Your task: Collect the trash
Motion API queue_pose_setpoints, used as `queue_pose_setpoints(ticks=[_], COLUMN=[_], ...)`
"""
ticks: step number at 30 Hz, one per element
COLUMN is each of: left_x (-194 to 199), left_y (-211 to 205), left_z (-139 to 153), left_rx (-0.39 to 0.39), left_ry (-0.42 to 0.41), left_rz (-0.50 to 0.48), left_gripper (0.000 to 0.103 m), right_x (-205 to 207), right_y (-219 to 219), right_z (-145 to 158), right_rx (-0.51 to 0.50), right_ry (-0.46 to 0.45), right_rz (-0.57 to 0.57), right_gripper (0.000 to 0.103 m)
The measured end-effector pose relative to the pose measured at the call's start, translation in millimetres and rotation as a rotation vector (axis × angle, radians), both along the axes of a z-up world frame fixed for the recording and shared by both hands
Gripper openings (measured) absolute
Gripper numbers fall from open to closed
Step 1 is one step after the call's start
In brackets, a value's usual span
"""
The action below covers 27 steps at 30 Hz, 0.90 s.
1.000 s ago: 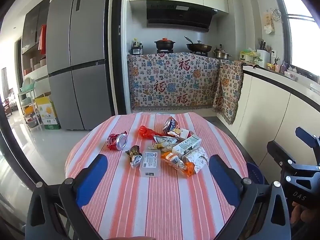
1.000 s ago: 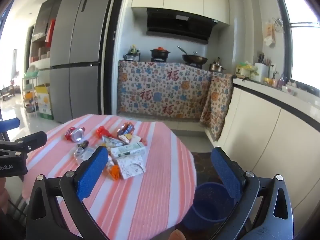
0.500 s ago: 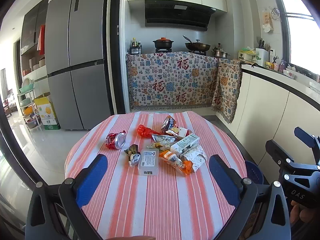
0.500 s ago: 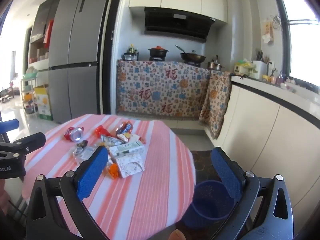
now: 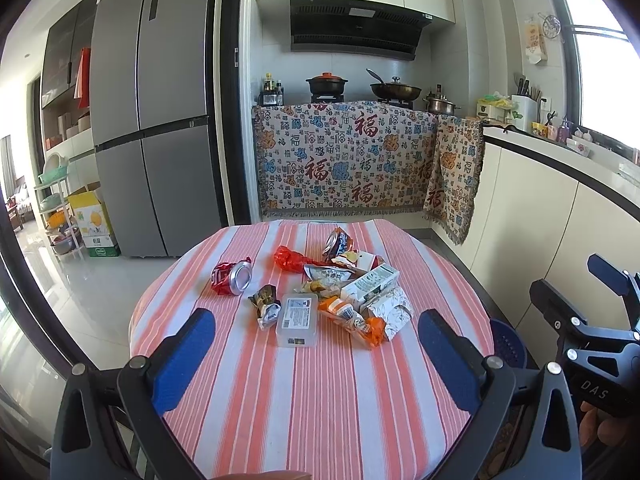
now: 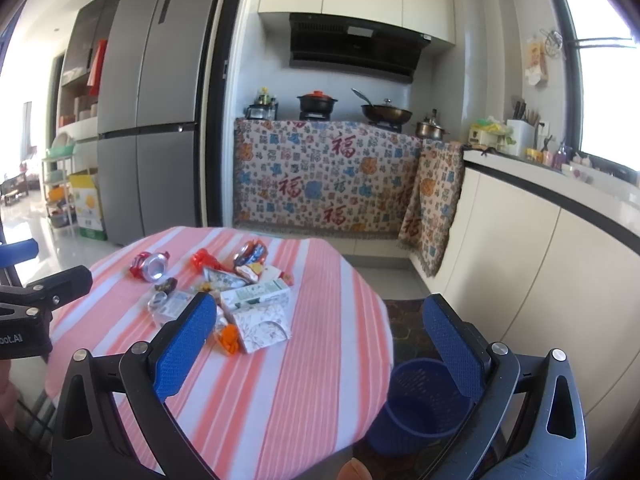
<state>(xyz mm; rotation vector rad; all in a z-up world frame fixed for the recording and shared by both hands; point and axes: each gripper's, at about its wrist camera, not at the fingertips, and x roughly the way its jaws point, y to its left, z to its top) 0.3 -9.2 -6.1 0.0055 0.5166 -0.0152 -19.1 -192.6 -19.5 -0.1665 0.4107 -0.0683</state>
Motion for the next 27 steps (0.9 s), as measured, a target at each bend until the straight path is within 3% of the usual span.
queue_pose_setpoints(ticks=[27], left_x=[0.0], left_y=[1.6], left_z=[-4.7], left_rx=[-0.006], left_ry=[0.026], left_rz=[0.000], left_gripper=[0.103], right_x=[-0.9], right_y=[-3.2], right_z=[-0.2], right_rx=[0.003], right_ry=[0.004], right_rz=[-0.010], right_gripper=[0.103])
